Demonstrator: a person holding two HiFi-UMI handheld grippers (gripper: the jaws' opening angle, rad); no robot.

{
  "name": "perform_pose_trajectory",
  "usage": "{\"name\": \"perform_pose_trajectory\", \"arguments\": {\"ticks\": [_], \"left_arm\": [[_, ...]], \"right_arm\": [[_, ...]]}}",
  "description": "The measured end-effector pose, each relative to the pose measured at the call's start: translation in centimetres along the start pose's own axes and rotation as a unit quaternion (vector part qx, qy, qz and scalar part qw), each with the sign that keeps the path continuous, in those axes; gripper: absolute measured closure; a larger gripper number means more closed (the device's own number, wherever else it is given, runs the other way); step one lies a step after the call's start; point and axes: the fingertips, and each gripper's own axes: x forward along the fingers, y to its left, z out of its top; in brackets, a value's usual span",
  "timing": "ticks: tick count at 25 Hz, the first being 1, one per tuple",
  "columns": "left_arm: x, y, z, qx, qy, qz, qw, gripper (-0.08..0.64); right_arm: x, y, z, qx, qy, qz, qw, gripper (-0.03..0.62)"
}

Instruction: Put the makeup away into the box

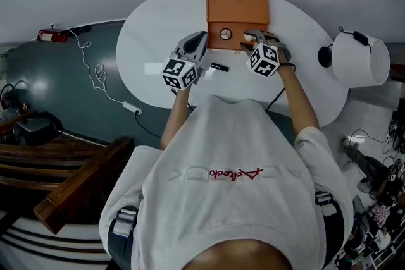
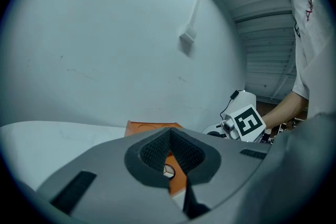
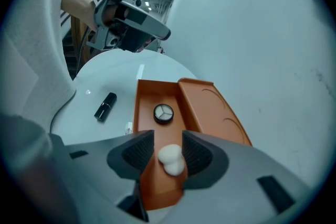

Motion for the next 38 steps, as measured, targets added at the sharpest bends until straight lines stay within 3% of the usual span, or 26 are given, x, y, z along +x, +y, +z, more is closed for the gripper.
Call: {"name": "perform_pose_trajectory", "arguments": {"ticks": [5, 6, 8, 11, 13, 15, 17, 20, 22, 24, 32, 38], "left_arm": [[0.3, -0.6, 0.2, 0.003, 0.0, -0.008, 1.0, 0.55], [0.4, -0.7, 0.2, 0.004, 0.0, -0.009, 1.0, 0.549], [0.4, -0.9, 0.2, 0.006, -0.001, -0.01, 0.9999, 0.55], [0.2, -1.1, 0.2, 0.009, -0.001, -0.011, 0.9999, 0.549], [0.1, -1.3, 0.3, 0.01, -0.001, -0.012, 0.9999, 0.549], [-0.1, -1.6, 0.3, 0.012, -0.002, -0.013, 0.9998, 0.55], [-0.3, -1.8, 0.4, 0.014, -0.004, -0.015, 0.9998, 0.549], [-0.6, -2.2, 0.4, 0.015, -0.005, -0.018, 0.9997, 0.55], [-0.8, -2.5, 0.4, 0.016, -0.006, -0.02, 0.9997, 0.549], [-1.0, -2.7, 0.5, 0.017, -0.007, -0.021, 0.9996, 0.549], [-2.2, -3.3, 0.1, 0.016, -0.009, -0.013, 0.9997, 0.549], [-4.8, -2.2, -1.6, -0.001, -0.008, 0.021, 0.9998, 0.549]], "right_arm": [[-0.6, 0.0, 0.3, 0.003, -0.008, -0.016, 1.0, 0.422], [-0.8, 0.0, 0.2, 0.0, -0.01, -0.023, 1.0, 0.439], [-1.0, -0.1, 0.1, -0.013, -0.011, -0.04, 0.999, 0.541], [-1.4, -0.1, 0.2, -0.014, -0.015, -0.055, 0.998, 0.563], [-1.9, -0.3, 0.3, 0.016, -0.026, -0.064, 0.998, 0.565], [-2.7, -0.8, 0.8, 0.085, -0.052, -0.075, 0.992, 0.568], [-3.6, -1.5, 1.3, 0.195, -0.097, -0.079, 0.973, 0.569], [-5.1, -2.2, 1.7, 0.356, -0.173, -0.072, 0.915, 0.571], [-5.9, -2.4, 1.9, 0.416, -0.207, -0.069, 0.883, 0.572], [-6.4, -2.2, 1.9, 0.438, -0.22, -0.069, 0.869, 0.572], [-6.5, -0.1, 2.2, 0.422, -0.216, -0.052, 0.879, 0.572], [-4.5, 3.2, 4.0, 0.388, -0.201, -0.005, 0.899, 0.572]]}}
